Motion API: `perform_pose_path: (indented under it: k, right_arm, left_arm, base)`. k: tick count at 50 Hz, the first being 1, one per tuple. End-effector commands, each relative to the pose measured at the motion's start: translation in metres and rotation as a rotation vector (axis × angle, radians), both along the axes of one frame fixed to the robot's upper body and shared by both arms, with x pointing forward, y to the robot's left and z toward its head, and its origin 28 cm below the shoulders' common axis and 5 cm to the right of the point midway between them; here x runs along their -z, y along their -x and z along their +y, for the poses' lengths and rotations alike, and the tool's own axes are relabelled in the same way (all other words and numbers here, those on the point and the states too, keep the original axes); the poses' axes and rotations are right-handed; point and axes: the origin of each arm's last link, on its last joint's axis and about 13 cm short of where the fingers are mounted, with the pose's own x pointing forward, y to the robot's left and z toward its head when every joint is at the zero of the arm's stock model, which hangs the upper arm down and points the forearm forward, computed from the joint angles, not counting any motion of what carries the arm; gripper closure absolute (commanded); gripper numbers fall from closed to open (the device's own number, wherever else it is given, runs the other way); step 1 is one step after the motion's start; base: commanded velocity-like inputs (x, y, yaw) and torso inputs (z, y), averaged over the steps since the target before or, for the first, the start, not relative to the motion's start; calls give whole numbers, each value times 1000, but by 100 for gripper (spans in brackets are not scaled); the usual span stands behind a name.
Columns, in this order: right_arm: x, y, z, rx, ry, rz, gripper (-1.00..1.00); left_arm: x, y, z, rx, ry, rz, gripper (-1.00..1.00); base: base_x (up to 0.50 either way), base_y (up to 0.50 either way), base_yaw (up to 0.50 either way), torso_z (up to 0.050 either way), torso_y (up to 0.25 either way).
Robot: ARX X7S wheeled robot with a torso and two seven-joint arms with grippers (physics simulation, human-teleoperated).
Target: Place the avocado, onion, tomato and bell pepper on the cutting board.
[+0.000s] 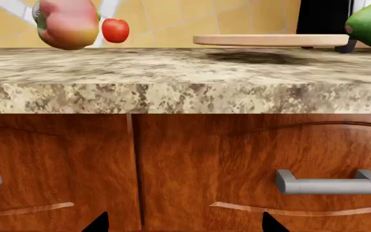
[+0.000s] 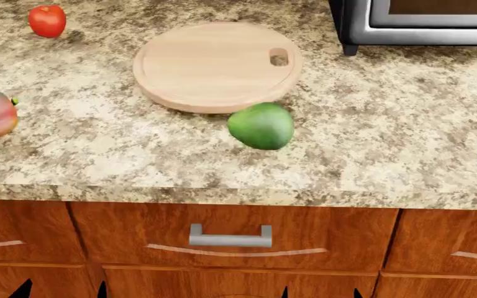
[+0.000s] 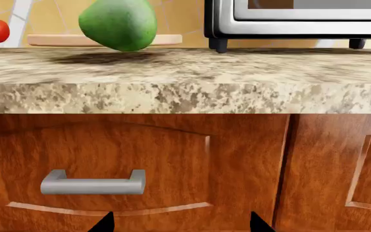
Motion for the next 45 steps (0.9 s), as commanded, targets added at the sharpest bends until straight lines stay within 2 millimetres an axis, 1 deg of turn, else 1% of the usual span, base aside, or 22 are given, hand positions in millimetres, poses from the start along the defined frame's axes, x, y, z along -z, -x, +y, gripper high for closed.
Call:
perform_pose_path:
  k: [1,3,9,22,45]
  right_arm:
    - [0,0,0,0,0,0,-100]
    - [0,4,1,7,-24,7,-100]
    - [-1,13,4,-7,-10,-2,-100]
    - [1,15,5,-10,-15,8,-100]
    - [0,12,5,-8,-18,6,-100]
  left_arm:
    - [0,0,0,0,0,0,-100]
    - [1,5,-4,35,-30,-3,-100]
    - [0,11,-2,27,-5,-4,-100]
    - [0,13,0,17,-1,-2,-100]
    - [-3,10,-1,31,26,-19,-100]
  base:
    - [0,0,0,0,0]
    - [0,0,0,0,0]
    - [0,0,0,0,0]
    - [0,0,0,0,0]
    - [0,0,0,46,13]
